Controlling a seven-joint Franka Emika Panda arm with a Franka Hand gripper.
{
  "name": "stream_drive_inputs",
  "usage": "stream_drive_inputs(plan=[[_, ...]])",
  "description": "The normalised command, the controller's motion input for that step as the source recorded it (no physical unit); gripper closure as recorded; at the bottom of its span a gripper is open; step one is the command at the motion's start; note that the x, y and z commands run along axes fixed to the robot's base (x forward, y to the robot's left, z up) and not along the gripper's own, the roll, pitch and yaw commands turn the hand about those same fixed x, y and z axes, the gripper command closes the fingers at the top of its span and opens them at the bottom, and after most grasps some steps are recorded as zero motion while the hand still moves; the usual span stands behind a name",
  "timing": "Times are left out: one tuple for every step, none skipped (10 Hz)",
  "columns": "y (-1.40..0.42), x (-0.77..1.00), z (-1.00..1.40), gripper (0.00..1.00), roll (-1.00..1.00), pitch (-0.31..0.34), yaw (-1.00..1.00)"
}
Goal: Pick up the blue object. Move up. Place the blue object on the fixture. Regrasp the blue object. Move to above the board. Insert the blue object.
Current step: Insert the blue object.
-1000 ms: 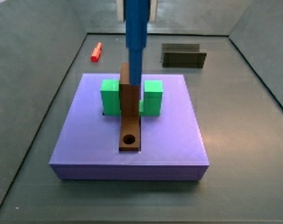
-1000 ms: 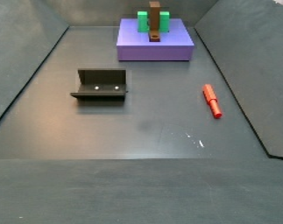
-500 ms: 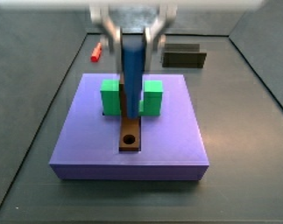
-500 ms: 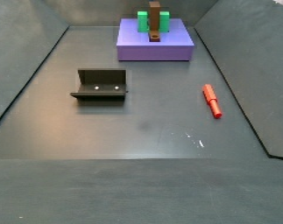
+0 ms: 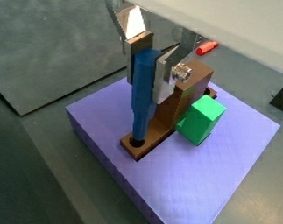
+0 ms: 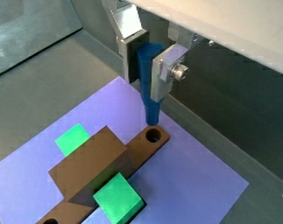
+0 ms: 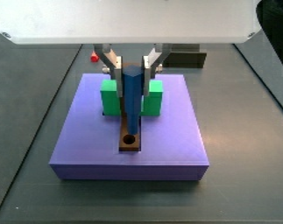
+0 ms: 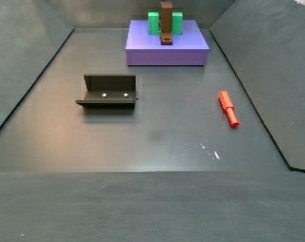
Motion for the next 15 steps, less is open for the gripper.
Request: stream_drive_inputs(plan=[[-0.01,0.03,-0.12,1.00,0.28,-0.004,0.13],[0.00,0.00,-0.24,1.00,0.22,-0.047,0.11],[0.00,-0.05,-0.27,1.00,0.11,-0.076,0.01],[-0.04,-0.04,-0.27,1.00,0.09,-0.061,0.00],[-0.06,-0.02,-0.26,1.00,0.08,-0.059,0.00],[-0.01,0.00,-0.23,1.00,0.06,-0.047,0.00],[0.00,0.00,-0.19,1.00,0.03,-0.039,0.00],[0.00,0.00,-0.11,1.00,0.01,-0.007,0.00],[0.00,0.00,-0.13,1.00,0.00,-0.016,0.00],[0.00,0.00,-0.18,1.00,0.00,-0.047,0.00],[0.00,0.00,-0.23,1.00,0.00,-0.061,0.00],[0.00,0.00,-0.28,1.00,0.00,-0.069,0.00],[0.00,0.03,-0.26,1.00,0.00,-0.041,0.00],[0.00,0.16,-0.21,1.00,0.00,-0.001,0.01],[0.00,0.15,-0.21,1.00,0.00,0.000,0.02]])
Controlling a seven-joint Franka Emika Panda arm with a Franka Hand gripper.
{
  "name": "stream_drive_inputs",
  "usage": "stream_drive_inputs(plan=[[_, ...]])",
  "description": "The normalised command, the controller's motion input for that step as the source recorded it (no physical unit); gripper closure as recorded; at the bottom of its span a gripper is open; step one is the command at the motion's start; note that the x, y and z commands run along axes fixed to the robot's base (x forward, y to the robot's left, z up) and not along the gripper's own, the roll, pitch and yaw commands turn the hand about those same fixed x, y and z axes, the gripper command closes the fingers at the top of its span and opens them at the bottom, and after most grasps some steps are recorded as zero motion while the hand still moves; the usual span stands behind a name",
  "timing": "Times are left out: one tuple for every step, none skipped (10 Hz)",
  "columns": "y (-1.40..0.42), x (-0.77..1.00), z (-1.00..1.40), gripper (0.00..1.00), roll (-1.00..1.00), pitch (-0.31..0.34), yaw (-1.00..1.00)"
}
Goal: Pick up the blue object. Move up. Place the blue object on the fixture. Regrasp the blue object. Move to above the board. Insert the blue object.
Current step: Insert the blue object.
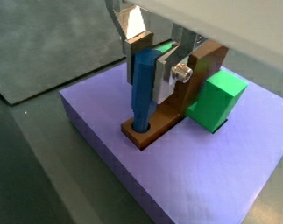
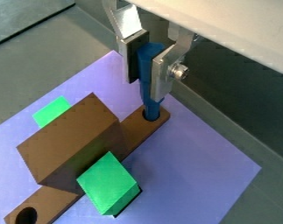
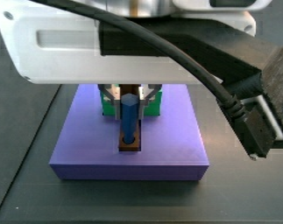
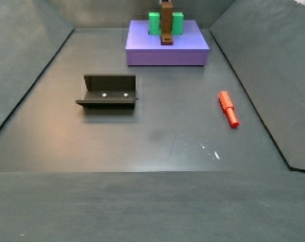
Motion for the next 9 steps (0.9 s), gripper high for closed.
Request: stream_drive_inputs(plan=[[0.00,0.09,-0.21,1.00,0.00,-0.003,0.01],[0.05,0.04,-0.31,1.00,0.00,-0.040,0.00],[0.02,0.04,-0.35,1.00,0.00,-0.057,0.00],[0.00,0.09,-0.32,1.00,0.00,-0.041,0.01],[0.00,0.08,-0.37,1.00,0.00,-0.054,0.01],[0.00,0.05,-0.46,1.00,0.00,-0.074,0.00],[0.00,0.04,-0.45,1.00,0.00,-0.070,0.00],[-0.05,0.00,0.00,1.00,0.05,0.000,0.00],[0.00,0.00,0.00,1.00,0.00,0.000,0.00]])
